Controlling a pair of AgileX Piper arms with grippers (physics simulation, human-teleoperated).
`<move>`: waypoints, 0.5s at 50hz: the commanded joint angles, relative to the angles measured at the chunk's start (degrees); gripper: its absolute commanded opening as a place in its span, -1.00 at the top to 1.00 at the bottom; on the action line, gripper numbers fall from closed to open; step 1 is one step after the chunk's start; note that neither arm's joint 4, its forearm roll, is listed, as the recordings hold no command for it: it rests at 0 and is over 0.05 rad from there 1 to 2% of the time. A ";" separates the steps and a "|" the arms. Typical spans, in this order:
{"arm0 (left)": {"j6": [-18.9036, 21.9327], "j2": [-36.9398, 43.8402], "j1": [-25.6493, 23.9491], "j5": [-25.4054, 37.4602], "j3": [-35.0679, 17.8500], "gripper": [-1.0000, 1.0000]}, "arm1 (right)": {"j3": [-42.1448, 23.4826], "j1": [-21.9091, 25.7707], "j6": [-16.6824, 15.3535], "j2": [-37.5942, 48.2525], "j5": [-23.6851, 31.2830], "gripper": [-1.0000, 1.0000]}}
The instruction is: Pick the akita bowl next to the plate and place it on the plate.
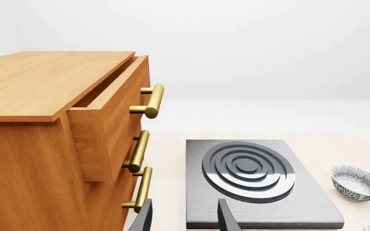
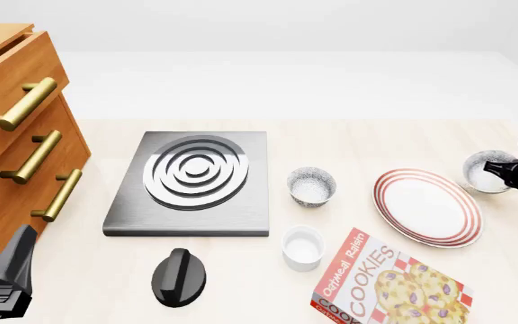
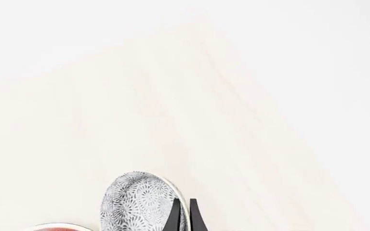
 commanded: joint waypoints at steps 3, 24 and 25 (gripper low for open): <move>0.00 0.00 0.00 0.00 0.00 -1.00 | 0.71 -0.73 1.29 -2.81 -0.04 1.00; 0.00 0.00 0.00 0.00 0.00 -1.00 | 2.17 0.32 1.97 -7.96 1.09 1.00; 0.00 0.00 0.00 0.00 0.00 -1.00 | 2.30 0.39 1.92 -8.35 1.17 1.00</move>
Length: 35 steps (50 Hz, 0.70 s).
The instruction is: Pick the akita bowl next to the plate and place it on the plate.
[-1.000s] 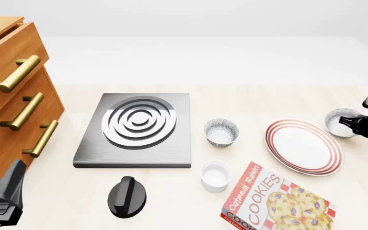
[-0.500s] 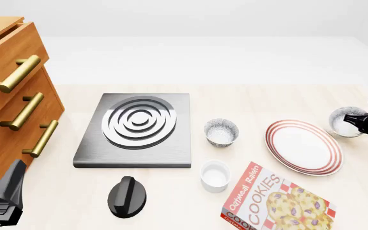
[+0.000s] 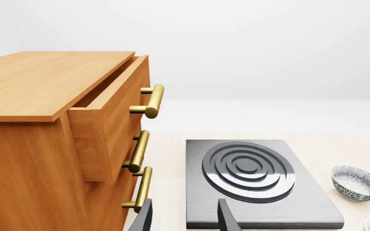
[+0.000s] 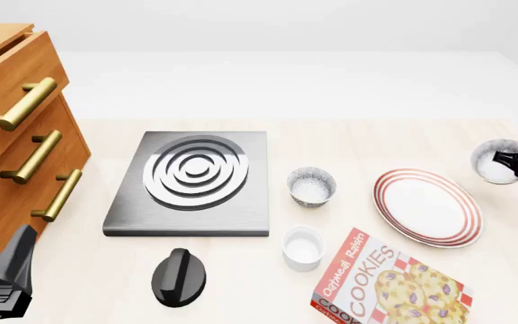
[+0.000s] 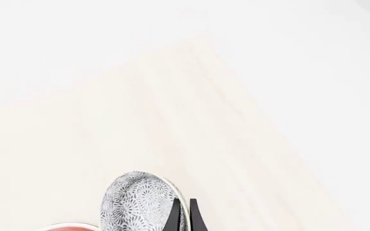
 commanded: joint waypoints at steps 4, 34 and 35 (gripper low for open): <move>0.00 0.00 0.00 0.00 0.00 -1.00 | 1.02 1.09 0.51 -4.36 0.75 1.00; 0.00 0.00 0.00 0.00 0.00 -1.00 | 4.51 3.71 0.90 -11.73 1.84 1.00; 0.00 0.00 0.00 0.00 0.00 -1.00 | 4.65 3.82 0.93 -12.06 1.89 1.00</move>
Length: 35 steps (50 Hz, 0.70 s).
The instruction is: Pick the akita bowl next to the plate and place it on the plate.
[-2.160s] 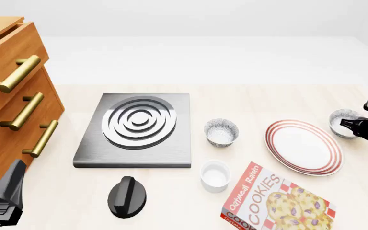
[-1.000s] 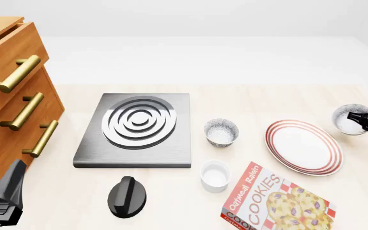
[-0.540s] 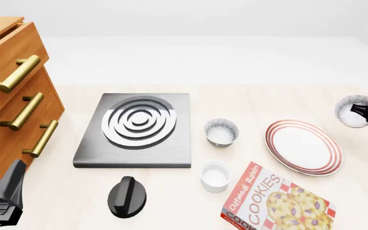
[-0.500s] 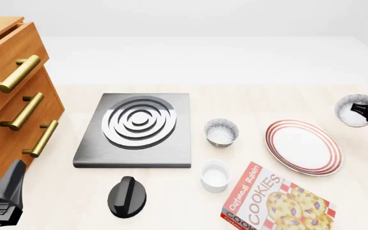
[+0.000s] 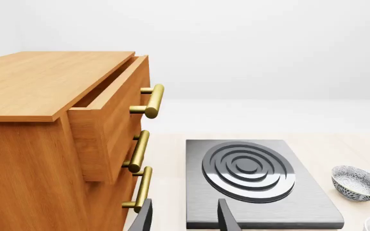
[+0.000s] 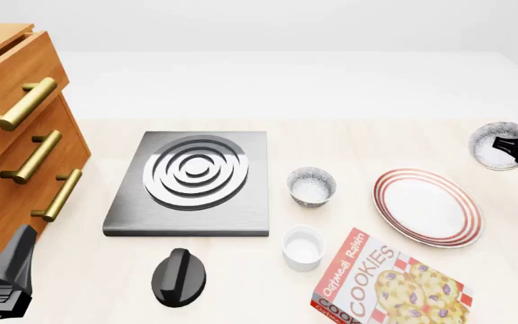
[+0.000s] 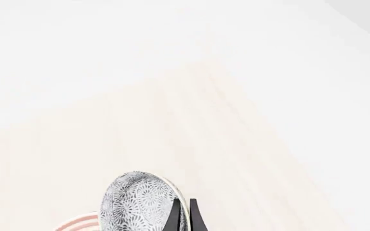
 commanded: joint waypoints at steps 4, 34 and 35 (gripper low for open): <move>0.00 0.00 0.00 0.00 0.00 -1.00 | 1.73 1.33 0.24 -4.14 0.45 1.00; 0.00 0.00 0.00 0.00 0.00 -1.00 | 7.14 4.98 0.54 -9.65 -0.68 1.00; 0.00 0.00 0.00 0.00 0.00 -1.00 | 7.34 5.13 0.59 -9.79 -0.75 1.00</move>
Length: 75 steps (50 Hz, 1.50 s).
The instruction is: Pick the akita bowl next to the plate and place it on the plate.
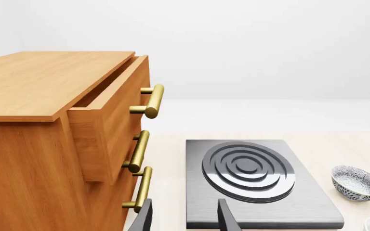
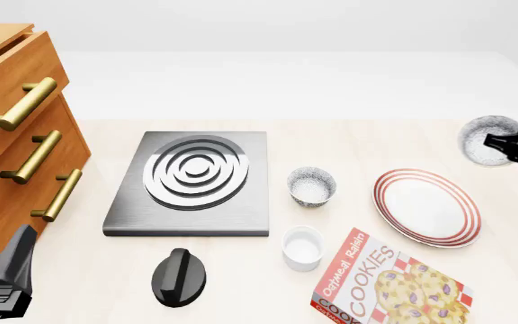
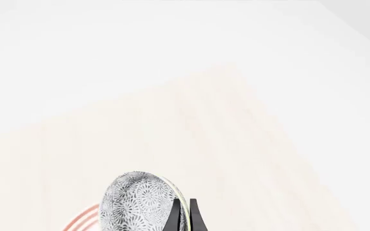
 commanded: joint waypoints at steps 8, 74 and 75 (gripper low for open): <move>0.00 0.00 0.00 0.00 0.00 -1.00 | 2.95 2.39 0.56 -3.31 -0.77 1.00; 0.00 0.00 0.00 0.00 0.00 -1.00 | 11.79 9.34 5.43 -4.30 -5.51 1.00; 0.00 0.00 0.00 0.00 0.00 -1.00 | 11.85 9.35 5.30 -4.06 -5.67 1.00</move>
